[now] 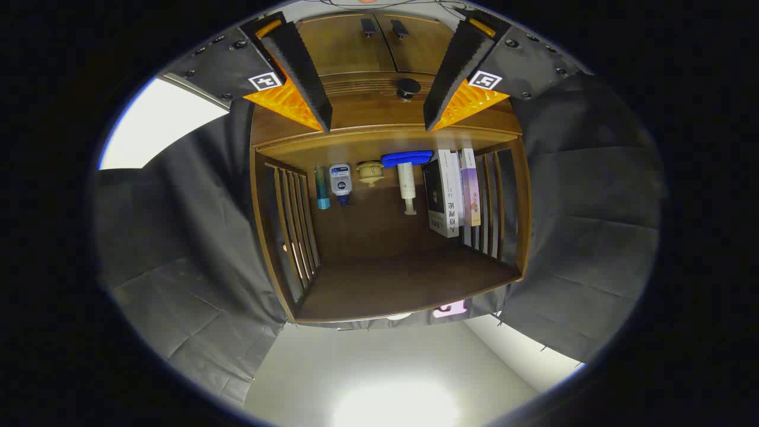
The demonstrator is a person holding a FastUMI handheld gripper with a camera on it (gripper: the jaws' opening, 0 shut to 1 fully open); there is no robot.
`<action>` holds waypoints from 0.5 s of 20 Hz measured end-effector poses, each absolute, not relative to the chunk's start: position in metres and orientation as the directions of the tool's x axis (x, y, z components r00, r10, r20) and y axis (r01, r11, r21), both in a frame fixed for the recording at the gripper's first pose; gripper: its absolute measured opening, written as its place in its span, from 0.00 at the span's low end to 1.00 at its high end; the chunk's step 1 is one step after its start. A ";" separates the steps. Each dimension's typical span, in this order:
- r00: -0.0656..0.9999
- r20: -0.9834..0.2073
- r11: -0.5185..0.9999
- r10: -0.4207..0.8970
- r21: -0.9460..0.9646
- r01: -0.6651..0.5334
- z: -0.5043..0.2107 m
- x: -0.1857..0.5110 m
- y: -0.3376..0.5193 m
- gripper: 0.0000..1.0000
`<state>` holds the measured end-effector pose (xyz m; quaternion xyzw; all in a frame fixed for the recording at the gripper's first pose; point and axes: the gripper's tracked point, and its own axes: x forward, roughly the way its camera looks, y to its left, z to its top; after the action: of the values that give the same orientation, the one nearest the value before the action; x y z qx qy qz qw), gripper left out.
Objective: Pull open the drawer, take out the items inside it, and place them on the countertop above the cabinet.
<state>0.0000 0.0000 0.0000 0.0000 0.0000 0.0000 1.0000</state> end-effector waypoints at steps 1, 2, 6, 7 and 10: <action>1.000 -0.003 1.000 0.000 0.002 0.000 -0.001 0.000 -0.001 0.98; 1.000 -0.005 1.000 0.001 0.004 -0.001 -0.001 0.000 -0.001 0.98; 1.000 -0.002 1.000 0.004 -0.001 -0.004 0.000 -0.001 -0.002 0.98; 1.000 -0.002 1.000 0.006 -0.003 -0.006 -0.001 -0.002 -0.001 0.98; 1.000 -0.001 1.000 0.012 -0.010 -0.012 -0.001 -0.002 0.001 0.98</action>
<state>-0.0016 0.0013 -0.0011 -0.0052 0.0005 0.0061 1.0000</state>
